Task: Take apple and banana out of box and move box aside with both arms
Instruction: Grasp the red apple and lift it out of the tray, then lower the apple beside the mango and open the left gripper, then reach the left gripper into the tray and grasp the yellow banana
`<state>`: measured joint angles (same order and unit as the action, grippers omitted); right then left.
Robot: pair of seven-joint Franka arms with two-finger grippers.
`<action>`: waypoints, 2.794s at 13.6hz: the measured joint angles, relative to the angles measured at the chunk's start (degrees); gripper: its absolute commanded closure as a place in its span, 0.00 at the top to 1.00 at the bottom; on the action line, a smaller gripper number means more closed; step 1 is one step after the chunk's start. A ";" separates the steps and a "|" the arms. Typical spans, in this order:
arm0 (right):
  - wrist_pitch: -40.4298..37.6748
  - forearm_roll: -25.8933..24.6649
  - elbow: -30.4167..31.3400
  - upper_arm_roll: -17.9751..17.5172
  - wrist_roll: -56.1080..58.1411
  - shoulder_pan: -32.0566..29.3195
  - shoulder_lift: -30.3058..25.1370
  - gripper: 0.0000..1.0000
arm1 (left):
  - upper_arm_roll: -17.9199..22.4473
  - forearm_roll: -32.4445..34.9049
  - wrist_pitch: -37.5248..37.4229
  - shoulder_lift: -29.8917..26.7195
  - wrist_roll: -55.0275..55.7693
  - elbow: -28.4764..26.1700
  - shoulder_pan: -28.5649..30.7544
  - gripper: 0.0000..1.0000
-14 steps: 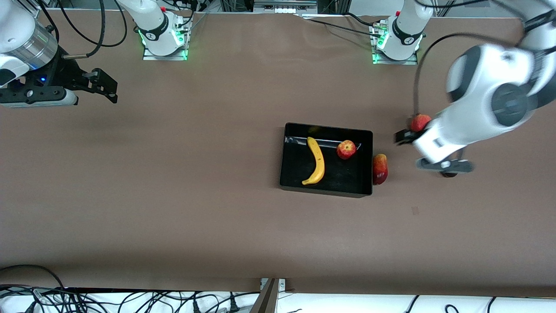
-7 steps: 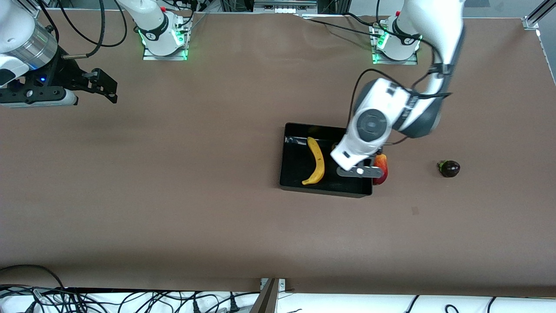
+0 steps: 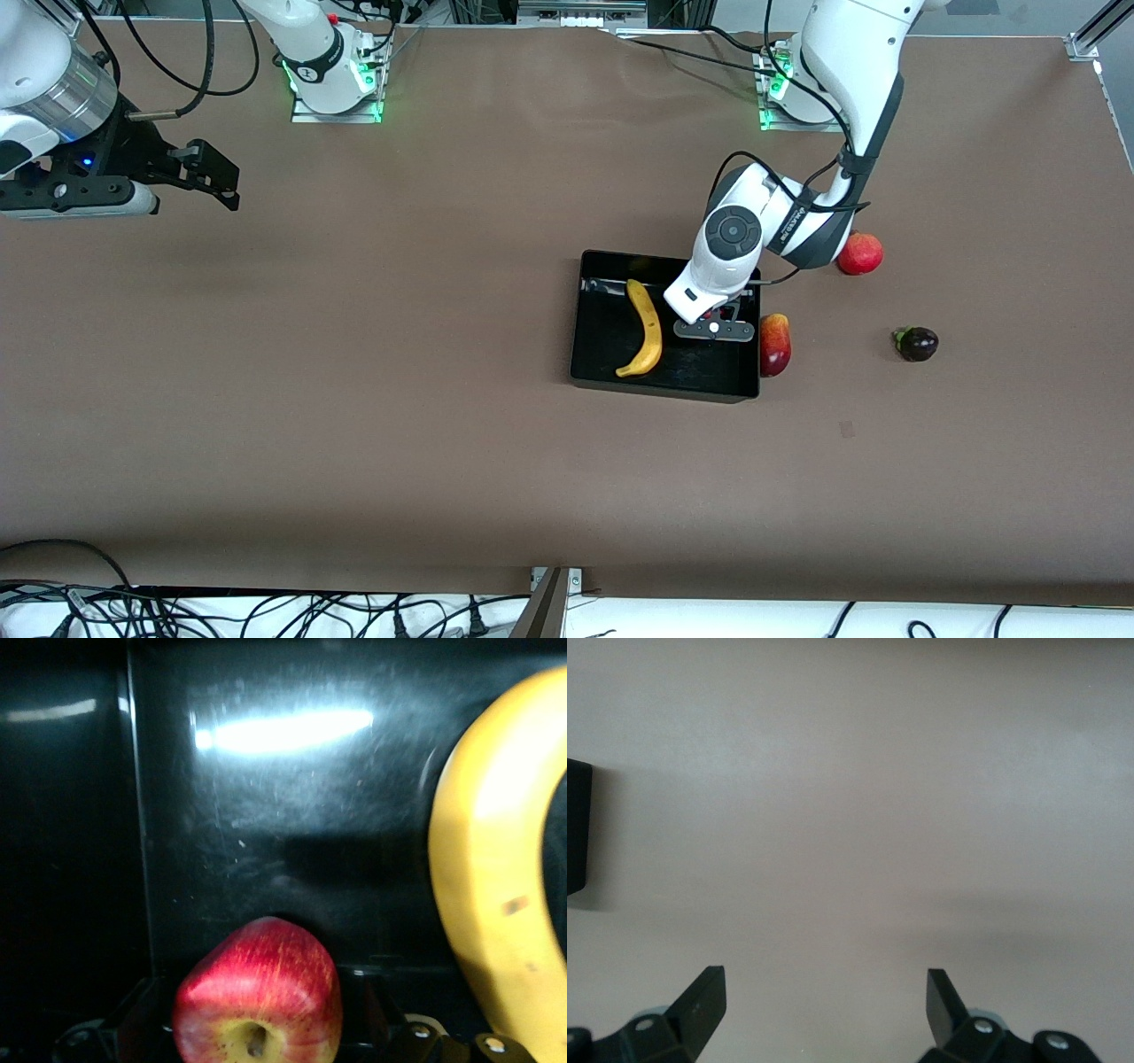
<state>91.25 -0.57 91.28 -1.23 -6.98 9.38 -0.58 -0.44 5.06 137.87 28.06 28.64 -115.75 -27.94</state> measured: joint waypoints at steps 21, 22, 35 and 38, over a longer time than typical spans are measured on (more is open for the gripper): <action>-0.04 0.00 0.00 -0.02 0.00 0.02 0.00 1.00 | 0.30 -0.42 -11.64 -12.27 -24.80 -7.28 18.00 0.10; -0.05 0.00 0.00 -0.02 0.00 0.02 0.00 1.00 | 0.18 -0.42 -7.00 -12.99 -24.80 -12.22 17.96 0.13; 1.15 0.00 0.00 -0.02 0.00 0.02 0.06 1.00 | -0.60 -0.45 -4.79 -17.50 -24.75 -10.75 17.73 1.00; 2.10 0.00 0.00 0.02 0.00 0.01 0.11 1.00 | -3.34 -0.61 -19.23 -14.51 -21.46 5.67 14.31 1.00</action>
<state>93.34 -0.57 91.28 -1.21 -6.98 9.39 -0.47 -3.78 4.45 118.63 13.55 7.18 -110.07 -13.62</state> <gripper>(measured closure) 0.000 0.000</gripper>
